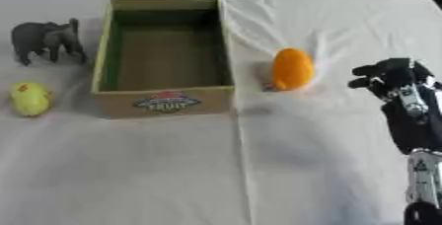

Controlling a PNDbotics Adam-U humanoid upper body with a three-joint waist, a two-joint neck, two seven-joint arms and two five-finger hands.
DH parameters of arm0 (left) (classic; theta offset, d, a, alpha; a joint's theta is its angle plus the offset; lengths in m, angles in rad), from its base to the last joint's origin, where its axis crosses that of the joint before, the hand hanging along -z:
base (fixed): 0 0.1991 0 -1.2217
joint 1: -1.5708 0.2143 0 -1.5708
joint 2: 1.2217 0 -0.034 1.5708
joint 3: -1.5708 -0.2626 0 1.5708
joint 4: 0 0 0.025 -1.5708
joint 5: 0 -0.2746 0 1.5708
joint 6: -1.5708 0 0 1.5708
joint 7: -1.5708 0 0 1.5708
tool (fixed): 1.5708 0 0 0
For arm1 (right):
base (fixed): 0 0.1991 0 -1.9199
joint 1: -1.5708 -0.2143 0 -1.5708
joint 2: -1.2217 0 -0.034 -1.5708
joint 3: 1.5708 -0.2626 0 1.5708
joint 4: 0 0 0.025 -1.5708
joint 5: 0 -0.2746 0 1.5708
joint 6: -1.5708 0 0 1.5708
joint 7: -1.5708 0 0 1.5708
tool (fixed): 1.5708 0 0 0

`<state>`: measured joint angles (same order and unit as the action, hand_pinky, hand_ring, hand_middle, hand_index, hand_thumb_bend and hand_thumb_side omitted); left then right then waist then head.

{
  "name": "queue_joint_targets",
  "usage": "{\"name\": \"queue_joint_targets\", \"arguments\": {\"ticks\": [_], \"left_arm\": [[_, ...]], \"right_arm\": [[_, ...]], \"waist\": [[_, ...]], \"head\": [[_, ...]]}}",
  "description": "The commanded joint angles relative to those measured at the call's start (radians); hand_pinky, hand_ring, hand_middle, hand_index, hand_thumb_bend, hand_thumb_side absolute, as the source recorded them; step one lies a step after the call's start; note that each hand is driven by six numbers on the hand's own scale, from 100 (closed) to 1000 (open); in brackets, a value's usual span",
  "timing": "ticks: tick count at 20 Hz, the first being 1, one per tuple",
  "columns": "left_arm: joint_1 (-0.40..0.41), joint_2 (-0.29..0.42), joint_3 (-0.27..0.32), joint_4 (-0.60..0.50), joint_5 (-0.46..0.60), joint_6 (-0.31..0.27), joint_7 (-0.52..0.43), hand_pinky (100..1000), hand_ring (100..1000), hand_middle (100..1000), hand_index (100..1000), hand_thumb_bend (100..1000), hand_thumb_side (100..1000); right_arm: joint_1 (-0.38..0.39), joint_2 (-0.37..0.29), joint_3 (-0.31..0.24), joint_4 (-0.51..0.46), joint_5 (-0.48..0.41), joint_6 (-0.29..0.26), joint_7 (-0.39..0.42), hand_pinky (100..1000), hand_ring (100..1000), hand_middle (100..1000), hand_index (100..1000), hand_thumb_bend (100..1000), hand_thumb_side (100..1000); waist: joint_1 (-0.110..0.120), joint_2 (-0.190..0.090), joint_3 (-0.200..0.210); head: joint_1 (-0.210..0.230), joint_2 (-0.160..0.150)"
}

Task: Pick up objects on the table and place them in the box.

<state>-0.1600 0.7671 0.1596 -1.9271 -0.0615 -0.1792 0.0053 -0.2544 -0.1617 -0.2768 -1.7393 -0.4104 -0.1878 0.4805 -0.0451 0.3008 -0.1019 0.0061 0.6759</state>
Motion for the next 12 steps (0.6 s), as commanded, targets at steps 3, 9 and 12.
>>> {"name": "queue_joint_targets", "arguments": {"ticks": [3,9,12], "left_arm": [[-0.091,0.199,-0.001,0.187,-0.091,-0.025,0.010,699,661,631,783,187,220],[-0.138,0.257,-0.067,0.325,-0.247,-0.092,-0.161,690,640,614,780,280,324],[-0.140,0.247,-0.100,0.347,-0.277,-0.110,-0.223,687,634,608,776,313,341]], "right_arm": [[0.000,-0.025,0.002,-0.006,0.002,-0.004,0.008,615,684,522,643,100,413],[0.000,-0.024,0.006,-0.004,0.005,-0.003,0.013,615,684,522,642,100,415],[-0.001,-0.023,0.008,-0.004,0.004,-0.001,0.014,614,683,522,642,100,415]], "waist": [[0.003,-0.022,-0.007],[0.006,-0.021,-0.014],[0.007,-0.021,-0.017]], "head": [[0.004,-0.007],[0.009,-0.006],[0.010,-0.004]]}}
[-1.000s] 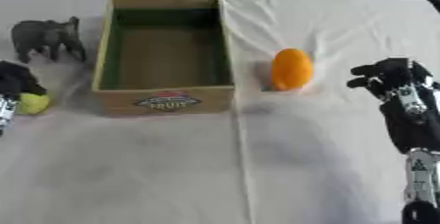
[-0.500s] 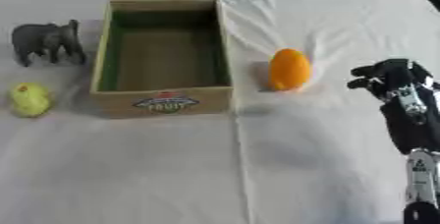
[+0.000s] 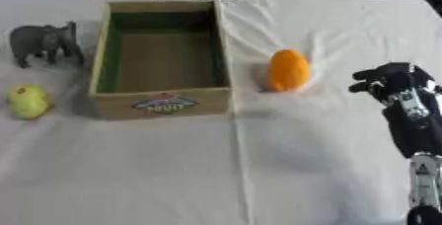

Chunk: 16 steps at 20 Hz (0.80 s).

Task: Pick up objects on the table and place them in the box.

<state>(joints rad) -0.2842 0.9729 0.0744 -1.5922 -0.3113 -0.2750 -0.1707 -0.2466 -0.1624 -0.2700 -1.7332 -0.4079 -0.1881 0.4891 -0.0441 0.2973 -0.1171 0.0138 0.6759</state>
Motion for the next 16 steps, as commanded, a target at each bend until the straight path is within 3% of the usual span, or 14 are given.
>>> {"name": "queue_joint_targets", "arguments": {"ticks": [1,8,16], "left_arm": [[-0.016,0.037,-0.028,0.018,-0.030,-0.020,-0.065,686,634,609,779,322,343],[-0.029,0.007,-0.109,0.035,-0.021,-0.044,-0.161,682,632,610,786,343,356],[-0.064,-0.039,-0.156,0.075,-0.073,-0.036,-0.204,666,610,586,765,357,368]], "right_arm": [[-0.009,-0.022,0.002,-0.010,0.001,-0.001,0.005,614,683,522,642,100,415],[-0.010,-0.020,0.005,-0.010,0.000,0.001,0.009,614,683,522,642,100,416],[-0.010,-0.018,0.009,-0.008,0.002,0.000,0.013,614,683,522,641,100,416]], "waist": [[0.006,-0.018,-0.003],[0.005,-0.018,-0.007],[0.002,-0.017,-0.009]], "head": [[0.003,-0.005],[0.006,-0.004],[0.011,-0.002]]}}
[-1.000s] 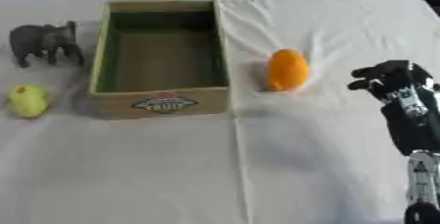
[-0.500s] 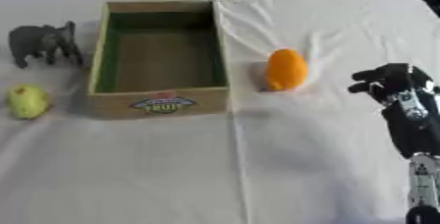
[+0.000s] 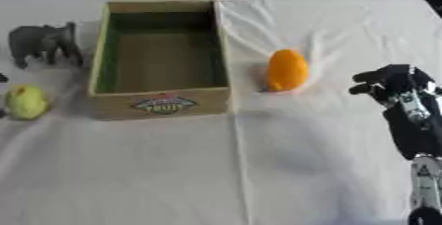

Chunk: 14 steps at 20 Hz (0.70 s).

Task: Pick up objects on the table and place them in the box.

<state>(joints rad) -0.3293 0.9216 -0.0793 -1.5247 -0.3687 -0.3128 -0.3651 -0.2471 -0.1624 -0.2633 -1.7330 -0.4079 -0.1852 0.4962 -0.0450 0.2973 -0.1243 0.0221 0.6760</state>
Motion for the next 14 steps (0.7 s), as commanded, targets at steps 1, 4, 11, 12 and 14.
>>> {"name": "queue_joint_targets", "arguments": {"ticks": [1,4,11,12,14], "left_arm": [[-0.023,0.006,-0.007,0.015,-0.020,0.003,-0.012,665,609,584,762,357,367],[-0.035,-0.009,-0.020,0.037,-0.034,0.004,-0.022,662,602,576,756,364,374],[-0.043,-0.034,-0.033,0.074,-0.067,0.014,-0.008,627,519,483,692,134,344],[-0.043,-0.036,-0.034,0.075,-0.071,0.019,0.004,615,494,456,667,100,324],[-0.042,-0.038,-0.035,0.073,-0.074,0.025,0.027,598,455,405,623,100,312]], "right_arm": [[-0.009,-0.018,0.003,-0.009,0.001,-0.003,0.007,614,683,522,641,100,416],[-0.010,-0.017,0.004,-0.008,0.001,-0.004,0.008,614,683,522,641,100,416],[-0.010,-0.016,0.006,-0.007,0.002,-0.005,0.011,614,683,522,641,100,416],[-0.011,-0.016,0.006,-0.007,0.002,-0.005,0.011,614,683,522,641,100,416],[-0.011,-0.016,0.007,-0.007,0.002,-0.006,0.012,614,683,522,641,100,416]], "waist": [[0.003,-0.017,-0.002],[0.001,-0.016,-0.003],[-0.001,-0.015,-0.004],[-0.001,-0.015,-0.004],[-0.001,-0.015,-0.004]], "head": [[0.003,-0.002],[0.004,-0.003],[0.004,-0.003],[0.004,-0.002],[0.004,-0.003]]}}
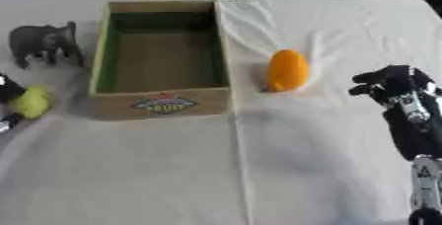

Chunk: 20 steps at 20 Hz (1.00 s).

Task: Pick up objects on the table and place them in the box.

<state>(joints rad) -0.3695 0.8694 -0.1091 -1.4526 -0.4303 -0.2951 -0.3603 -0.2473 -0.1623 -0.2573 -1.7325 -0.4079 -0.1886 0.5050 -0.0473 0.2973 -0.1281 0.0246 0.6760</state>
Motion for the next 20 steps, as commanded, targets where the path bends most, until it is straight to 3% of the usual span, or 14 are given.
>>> {"name": "queue_joint_targets", "arguments": {"ticks": [1,6,13,20], "left_arm": [[-0.001,0.013,-0.006,0.000,-0.012,0.009,0.032,592,439,383,604,100,310],[-0.002,0.014,-0.002,-0.011,-0.003,0.015,0.072,563,379,310,539,100,300],[-0.003,0.016,0.017,-0.037,0.030,0.036,0.142,545,356,280,514,100,283],[-0.028,0.031,0.057,-0.163,0.119,0.051,0.215,549,353,274,511,100,257]], "right_arm": [[-0.011,-0.016,0.001,-0.007,0.002,-0.002,0.003,614,683,522,641,100,416],[-0.011,-0.015,0.001,-0.007,0.002,-0.002,0.003,614,683,522,641,100,417],[-0.011,-0.015,-0.001,-0.007,0.002,-0.001,0.002,614,683,523,642,100,416],[-0.011,-0.017,-0.002,-0.007,0.002,0.002,0.002,614,683,523,642,100,415]], "waist": [[0.001,-0.015,0.000],[0.001,-0.015,0.000],[0.002,-0.016,0.000],[0.006,-0.020,0.002]], "head": [[0.002,-0.003],[0.000,-0.004],[-0.002,-0.007],[0.020,-0.019]]}}
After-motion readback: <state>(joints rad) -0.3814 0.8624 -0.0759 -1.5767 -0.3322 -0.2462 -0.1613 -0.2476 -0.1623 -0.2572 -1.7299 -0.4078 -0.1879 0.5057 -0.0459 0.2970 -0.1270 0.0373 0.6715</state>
